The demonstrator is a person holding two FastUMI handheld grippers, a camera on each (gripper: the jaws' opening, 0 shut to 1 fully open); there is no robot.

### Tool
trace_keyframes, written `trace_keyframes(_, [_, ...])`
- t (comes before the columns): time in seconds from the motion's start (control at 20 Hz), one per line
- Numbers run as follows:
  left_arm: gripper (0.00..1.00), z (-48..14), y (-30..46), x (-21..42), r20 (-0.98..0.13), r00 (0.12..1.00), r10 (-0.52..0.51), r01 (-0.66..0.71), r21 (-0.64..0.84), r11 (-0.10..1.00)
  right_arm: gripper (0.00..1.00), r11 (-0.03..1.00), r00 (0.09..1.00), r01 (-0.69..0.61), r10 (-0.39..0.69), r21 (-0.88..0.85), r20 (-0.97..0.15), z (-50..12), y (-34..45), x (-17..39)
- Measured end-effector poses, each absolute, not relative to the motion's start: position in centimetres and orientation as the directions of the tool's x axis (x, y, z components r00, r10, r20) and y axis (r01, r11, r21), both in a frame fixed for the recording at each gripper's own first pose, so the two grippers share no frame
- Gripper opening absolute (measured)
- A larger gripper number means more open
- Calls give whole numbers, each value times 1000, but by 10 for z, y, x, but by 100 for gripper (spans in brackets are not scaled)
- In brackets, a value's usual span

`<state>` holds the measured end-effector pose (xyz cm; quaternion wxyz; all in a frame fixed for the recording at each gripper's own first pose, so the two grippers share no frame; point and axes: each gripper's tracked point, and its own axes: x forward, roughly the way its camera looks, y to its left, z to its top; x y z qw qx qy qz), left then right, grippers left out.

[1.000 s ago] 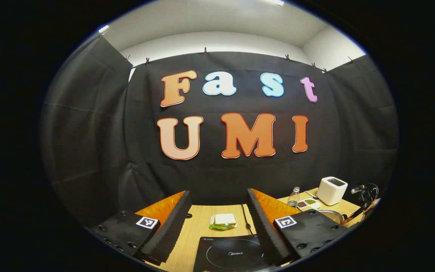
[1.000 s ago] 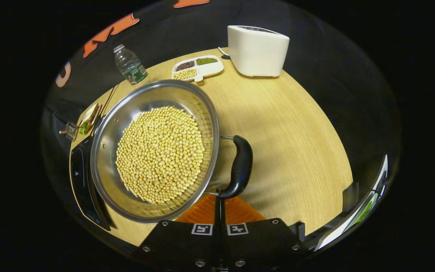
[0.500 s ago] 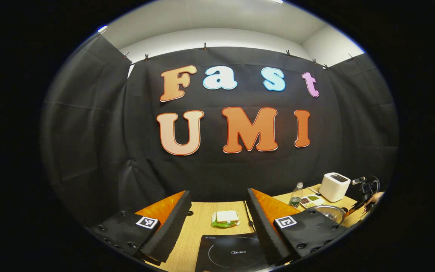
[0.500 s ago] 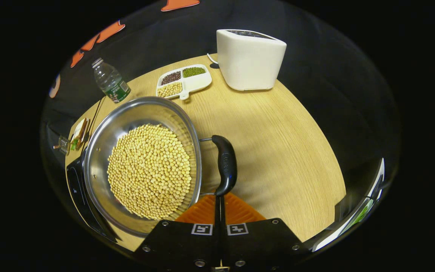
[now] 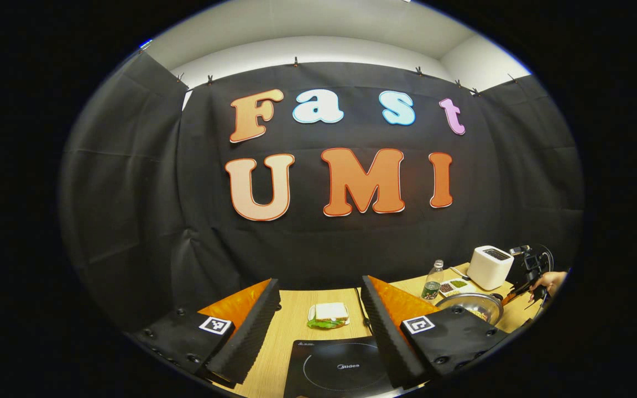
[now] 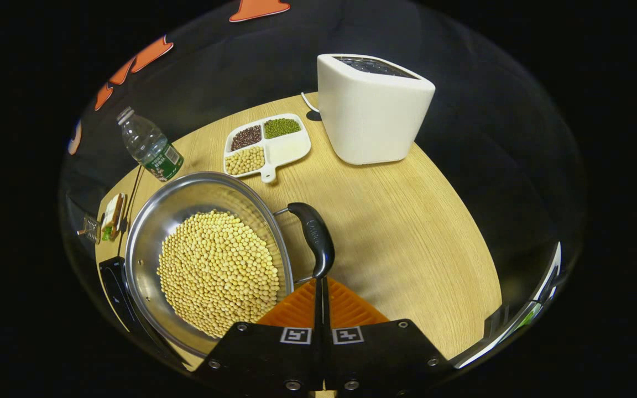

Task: First push the handle of the pot to place it horizontally, then grasp the pot with both hands and set it on the induction cooktop.

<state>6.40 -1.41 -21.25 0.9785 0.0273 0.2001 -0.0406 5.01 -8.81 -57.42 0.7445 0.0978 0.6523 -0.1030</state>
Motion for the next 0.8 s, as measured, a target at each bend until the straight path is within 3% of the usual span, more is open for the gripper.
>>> trace_keyframes(0.15, [95,-235,-40,65,-433,894,-117,143,29,989,0,959,175,279,0,50,-985,-558,-92,56])
trace_keyframes(0.2, [99,-247,-50,64,-458,880,-129,160,30,987,1,962,195,268,-3,51,-981,-550,-95,59])
trace_keyframes(0.3, [95,-272,-85,64,-505,842,-188,221,5,975,7,964,241,255,17,80,-970,-531,-94,69])
trace_keyframes(0.55, [96,-354,-171,52,-702,630,-332,306,-168,937,63,972,296,210,38,104,-954,-502,-87,92])
trace_keyframes(0.6, [97,-372,-189,48,-735,575,-360,315,-208,926,63,973,297,206,40,105,-954,-502,-85,95])
trace_keyframes(0.65, [98,-390,-202,42,-770,520,-370,308,-235,922,74,974,292,203,39,102,-956,-503,-84,96])
trace_keyframes(0.8, [98,-424,-227,39,-837,413,-359,282,-258,924,81,979,258,177,53,101,-965,-508,-82,93])
